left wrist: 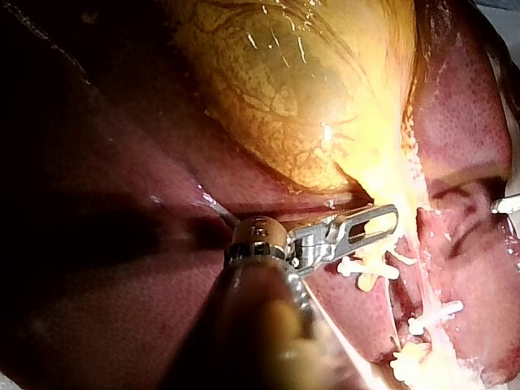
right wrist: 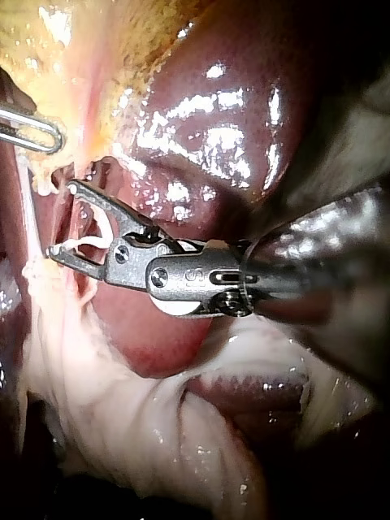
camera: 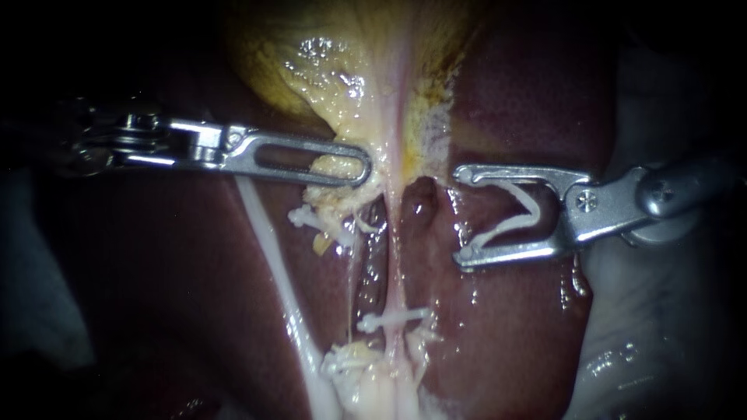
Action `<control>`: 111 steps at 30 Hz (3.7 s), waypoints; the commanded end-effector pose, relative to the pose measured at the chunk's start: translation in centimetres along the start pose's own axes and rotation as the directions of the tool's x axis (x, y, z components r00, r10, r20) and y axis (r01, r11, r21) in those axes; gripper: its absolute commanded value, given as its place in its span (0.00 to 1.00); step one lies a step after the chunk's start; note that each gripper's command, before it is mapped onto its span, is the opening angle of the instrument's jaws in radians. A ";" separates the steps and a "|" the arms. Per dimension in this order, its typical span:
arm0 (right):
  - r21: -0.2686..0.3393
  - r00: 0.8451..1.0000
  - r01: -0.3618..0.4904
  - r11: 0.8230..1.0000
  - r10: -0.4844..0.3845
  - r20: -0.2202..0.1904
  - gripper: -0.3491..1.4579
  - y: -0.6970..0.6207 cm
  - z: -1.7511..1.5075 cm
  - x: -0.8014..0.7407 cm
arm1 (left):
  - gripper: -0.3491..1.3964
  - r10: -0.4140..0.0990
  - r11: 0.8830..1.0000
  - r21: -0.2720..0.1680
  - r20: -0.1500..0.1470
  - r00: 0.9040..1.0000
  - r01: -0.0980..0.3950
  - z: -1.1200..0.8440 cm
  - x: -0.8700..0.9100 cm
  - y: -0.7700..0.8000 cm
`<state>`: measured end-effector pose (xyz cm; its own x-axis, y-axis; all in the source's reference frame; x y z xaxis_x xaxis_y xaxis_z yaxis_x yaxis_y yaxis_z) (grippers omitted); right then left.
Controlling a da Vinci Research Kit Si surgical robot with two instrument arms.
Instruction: Clipping second clip right tube
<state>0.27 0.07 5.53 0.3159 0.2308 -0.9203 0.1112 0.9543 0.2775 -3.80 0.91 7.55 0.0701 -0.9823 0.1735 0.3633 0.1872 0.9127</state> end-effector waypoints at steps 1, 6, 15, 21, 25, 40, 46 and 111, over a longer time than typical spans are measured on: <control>0.000 1.000 0.000 1.000 0.000 0.000 0.47 0.00 0.00 0.00 | 0.00 0.000 1.000 0.000 0.000 1.000 0.000 0.00 0.00 0.00; -0.001 1.000 0.000 1.000 0.000 0.000 0.47 0.00 0.00 0.00 | 0.00 -0.001 1.000 0.006 -0.006 1.000 0.001 -0.08 -0.01 -0.02; -0.001 1.000 0.000 1.000 0.000 0.000 0.47 0.00 0.00 0.00 | 0.00 -0.016 1.000 -0.009 0.011 1.000 0.016 -0.51 -0.14 -0.22; -0.001 1.000 0.000 1.000 0.000 0.000 0.47 0.00 0.01 0.00 | 0.00 -0.027 1.000 -0.012 0.023 0.999 0.027 -0.75 -0.22 -0.35; -0.001 1.000 0.005 1.000 -0.005 0.001 0.47 0.00 0.01 0.00 | 0.00 -0.023 1.000 -0.015 0.030 0.999 0.024 -0.79 -0.23 -0.37; 0.024 0.947 -0.319 0.947 0.318 0.042 0.46 -0.17 0.49 -0.33 | 0.00 -0.023 1.000 -0.015 0.030 0.999 0.024 -0.78 -0.22 -0.38; 0.029 0.891 -0.453 0.891 0.451 0.049 0.46 -0.22 0.84 -0.50 | 0.00 -0.023 1.000 -0.016 0.031 0.999 0.024 -0.78 -0.22 -0.38; 0.126 0.747 -0.665 0.736 0.659 0.088 0.00 -0.23 1.46 -0.62 | 0.00 -0.024 1.000 -0.019 0.034 0.999 0.025 -0.74 -0.21 -0.41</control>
<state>1.43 -0.57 6.45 0.3926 0.7849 -0.4793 -0.0089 0.5244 0.8514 -3.28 1.03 6.86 0.0296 -0.9861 0.1636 0.3823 0.1624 0.9096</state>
